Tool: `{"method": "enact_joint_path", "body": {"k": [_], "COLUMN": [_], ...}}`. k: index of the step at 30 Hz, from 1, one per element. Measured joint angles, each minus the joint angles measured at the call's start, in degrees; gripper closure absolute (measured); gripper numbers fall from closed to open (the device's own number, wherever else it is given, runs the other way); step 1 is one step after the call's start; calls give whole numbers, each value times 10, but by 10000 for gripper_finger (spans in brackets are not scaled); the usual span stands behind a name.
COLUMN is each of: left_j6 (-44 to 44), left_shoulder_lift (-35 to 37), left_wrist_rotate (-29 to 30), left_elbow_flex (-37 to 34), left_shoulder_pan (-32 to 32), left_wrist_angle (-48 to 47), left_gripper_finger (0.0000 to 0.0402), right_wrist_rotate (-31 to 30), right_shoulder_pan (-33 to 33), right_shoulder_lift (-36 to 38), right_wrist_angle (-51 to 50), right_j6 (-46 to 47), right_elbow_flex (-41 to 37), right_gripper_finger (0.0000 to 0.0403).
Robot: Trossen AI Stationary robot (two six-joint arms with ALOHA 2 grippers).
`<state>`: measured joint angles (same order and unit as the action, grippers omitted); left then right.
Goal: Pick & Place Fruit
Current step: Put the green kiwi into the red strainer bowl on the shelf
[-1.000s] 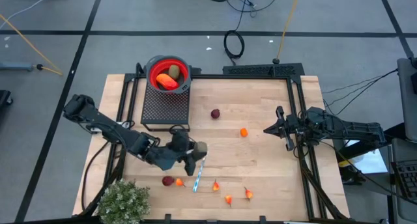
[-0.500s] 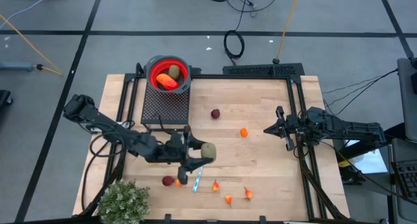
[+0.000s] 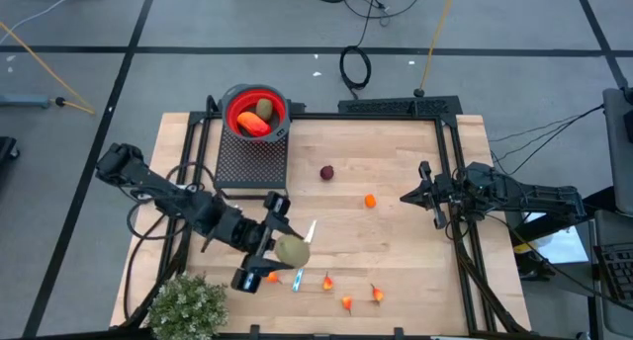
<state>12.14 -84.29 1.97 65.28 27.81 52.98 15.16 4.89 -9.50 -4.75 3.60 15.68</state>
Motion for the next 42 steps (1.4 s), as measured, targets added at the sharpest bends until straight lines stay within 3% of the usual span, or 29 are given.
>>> {"method": "enact_joint_path", "body": {"k": [10, 15, 22, 34, 42], "left_j6": [17, -46, -117, -111, -108], "left_shoulder_lift": [0, 0, 0, 0, 0], "left_wrist_rotate": [-26, -5, 28, 202, 239], "left_elbow_flex": [0, 0, 0, 0, 0], "left_shoulder_pan": [0, 0, 0, 0, 0], "left_wrist_angle": [9, 22, 139, 271, 259], "left_gripper_finger": [195, 195, 195, 195, 195], "right_wrist_rotate": [0, 0, 0, 0, 0], "right_shoulder_pan": [0, 0, 0, 0, 0], "right_shoulder_lift": [0, 0, 0, 0, 0], "right_wrist_angle": [0, 0, -3, -3, -3], "right_j6": [0, 0, 0, 2, 1], "right_elbow_flex": [0, 0, 0, 0, 0], "right_gripper_finger": [403, 403, 403, 403, 403]}}
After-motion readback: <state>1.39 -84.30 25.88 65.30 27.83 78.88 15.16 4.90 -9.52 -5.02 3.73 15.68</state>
